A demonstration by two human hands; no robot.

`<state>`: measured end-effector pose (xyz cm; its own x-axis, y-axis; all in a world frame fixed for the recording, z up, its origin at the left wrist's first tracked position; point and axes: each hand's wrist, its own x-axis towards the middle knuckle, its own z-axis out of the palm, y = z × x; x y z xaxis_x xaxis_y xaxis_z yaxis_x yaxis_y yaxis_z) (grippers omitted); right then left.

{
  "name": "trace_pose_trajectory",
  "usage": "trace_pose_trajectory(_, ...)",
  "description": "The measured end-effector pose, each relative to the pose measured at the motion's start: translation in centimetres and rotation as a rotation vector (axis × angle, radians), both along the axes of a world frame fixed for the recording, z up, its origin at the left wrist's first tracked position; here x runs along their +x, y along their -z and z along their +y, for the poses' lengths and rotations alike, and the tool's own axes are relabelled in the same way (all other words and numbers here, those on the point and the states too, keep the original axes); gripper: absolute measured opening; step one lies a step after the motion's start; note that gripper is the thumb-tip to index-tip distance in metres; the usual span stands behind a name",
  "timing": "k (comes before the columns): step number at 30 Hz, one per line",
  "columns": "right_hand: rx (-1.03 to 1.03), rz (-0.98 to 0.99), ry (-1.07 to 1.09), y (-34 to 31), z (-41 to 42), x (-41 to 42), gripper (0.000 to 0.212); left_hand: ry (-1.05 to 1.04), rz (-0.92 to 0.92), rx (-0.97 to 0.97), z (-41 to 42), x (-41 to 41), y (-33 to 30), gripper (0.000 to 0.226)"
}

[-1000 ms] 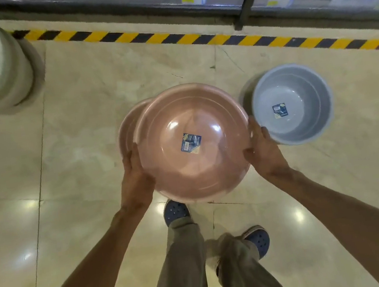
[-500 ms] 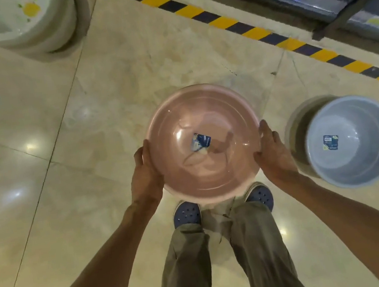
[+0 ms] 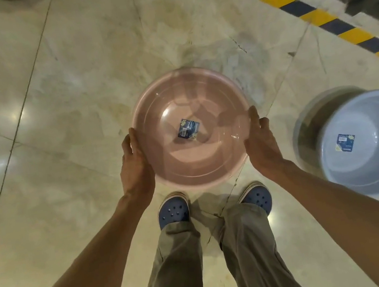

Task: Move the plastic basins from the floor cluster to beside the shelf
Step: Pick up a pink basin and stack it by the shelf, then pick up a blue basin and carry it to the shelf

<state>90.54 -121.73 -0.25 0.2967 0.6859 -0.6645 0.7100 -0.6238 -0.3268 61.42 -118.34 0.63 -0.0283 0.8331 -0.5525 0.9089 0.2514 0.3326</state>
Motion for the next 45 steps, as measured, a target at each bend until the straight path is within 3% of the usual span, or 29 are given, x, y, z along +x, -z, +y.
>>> trace_pose_trajectory(6,-0.057,0.004,-0.068,-1.9,0.1,1.4,0.088,0.118,0.101,-0.034,1.0,1.0,-2.2,0.083)
trace_pose_trajectory(10,-0.083,-0.084,-0.257,-5.4,-0.7,3.0,0.088,0.386,0.084,0.077,1.9,3.7,-5.9,0.082)
trace_pose_trajectory(14,-0.08,-0.12,-0.296,-9.3,-1.6,4.7,0.089,0.586,0.03,0.075,3.0,7.3,-9.0,0.074)
trace_pose_trajectory(21,-0.076,-0.146,-0.138,-15.5,-6.1,8.4,0.09,0.753,-0.027,-0.009,2.5,14.7,-14.3,0.07)
trace_pose_trajectory(27,-0.063,-0.161,0.018,-16.8,-12.0,14.0,0.09,0.851,-0.022,-0.041,-0.2,21.4,-16.5,0.069)
trace_pose_trajectory(32,-0.098,-0.17,0.086,-16.3,-17.0,19.9,0.091,0.92,-0.04,-0.043,-3.3,26.8,-14.9,0.069)
trace_pose_trajectory(45,-0.115,-0.112,0.411,-10.4,-27.2,32.3,0.092,0.849,-0.034,-0.143,-8.9,40.5,-10.2,0.074)
